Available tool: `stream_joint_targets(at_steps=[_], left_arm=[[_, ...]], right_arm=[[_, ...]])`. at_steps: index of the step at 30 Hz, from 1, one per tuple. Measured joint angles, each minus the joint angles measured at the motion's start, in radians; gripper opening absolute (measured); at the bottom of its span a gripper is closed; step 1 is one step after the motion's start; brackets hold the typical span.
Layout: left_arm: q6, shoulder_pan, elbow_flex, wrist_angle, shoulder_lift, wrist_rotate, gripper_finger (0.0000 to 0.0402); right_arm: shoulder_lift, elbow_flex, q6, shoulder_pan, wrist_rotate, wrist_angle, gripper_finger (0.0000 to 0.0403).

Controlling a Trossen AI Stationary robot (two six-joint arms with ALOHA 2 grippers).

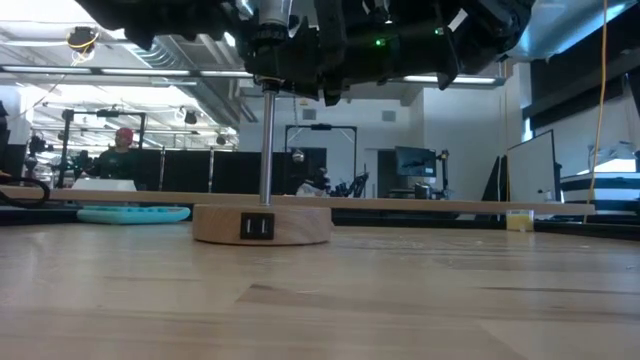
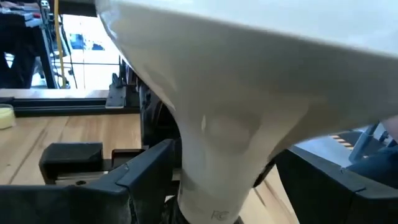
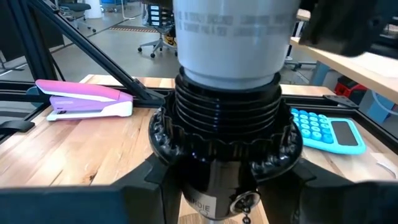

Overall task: Screw lightbulb
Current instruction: Remove the light bulb from the lamp

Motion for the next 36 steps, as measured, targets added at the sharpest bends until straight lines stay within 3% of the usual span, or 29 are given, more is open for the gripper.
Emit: stream_joint_targets(at_steps=[4, 9, 12, 16, 24, 27, 31, 34, 36], left_arm=[[-0.001, 0.001, 0.006, -0.007, 0.008, 0.005, 0.0238], [-0.004, 0.002, 0.006, -0.012, 0.007, -0.019, 0.0136], [-0.008, -0.012, 0.006, -0.029, -0.001, -0.064, 0.0132], [-0.026, -0.082, 0.007, -0.067, -0.022, -0.284, 0.0132], [-0.101, -0.296, 0.009, -0.034, 0.01, -0.94, 0.0132], [-0.151, -0.351, 0.009, 0.029, 0.053, -1.108, 0.0132], [-0.175, -0.374, 0.009, 0.124, 0.114, -1.199, 0.0132], [-0.151, -0.373, 0.011, 0.127, 0.122, -1.193, 0.0135], [-0.126, -0.373, 0.011, 0.129, 0.118, -1.184, 0.0163]], right_arm=[[0.0, 0.0, 0.0, 0.0, 0.0, 0.0, 0.016], [0.0, 0.0, 0.003, 0.0, 0.008, -0.001, 0.016], [0.0, 0.0, 0.007, 0.001, 0.03, -0.003, 0.016], [0.0, -0.001, 0.038, 0.002, 0.077, -0.008, 0.016], [0.001, 0.008, 0.07, 0.002, 0.201, -0.013, 0.016], [0.002, 0.01, 0.08, 0.002, 0.215, -0.014, 0.016], [0.002, 0.009, 0.096, 0.003, 0.226, -0.016, 0.016], [0.002, 0.008, 0.099, 0.003, 0.232, -0.018, 0.016], [0.002, 0.008, 0.098, 0.003, 0.227, -0.022, 0.016]])
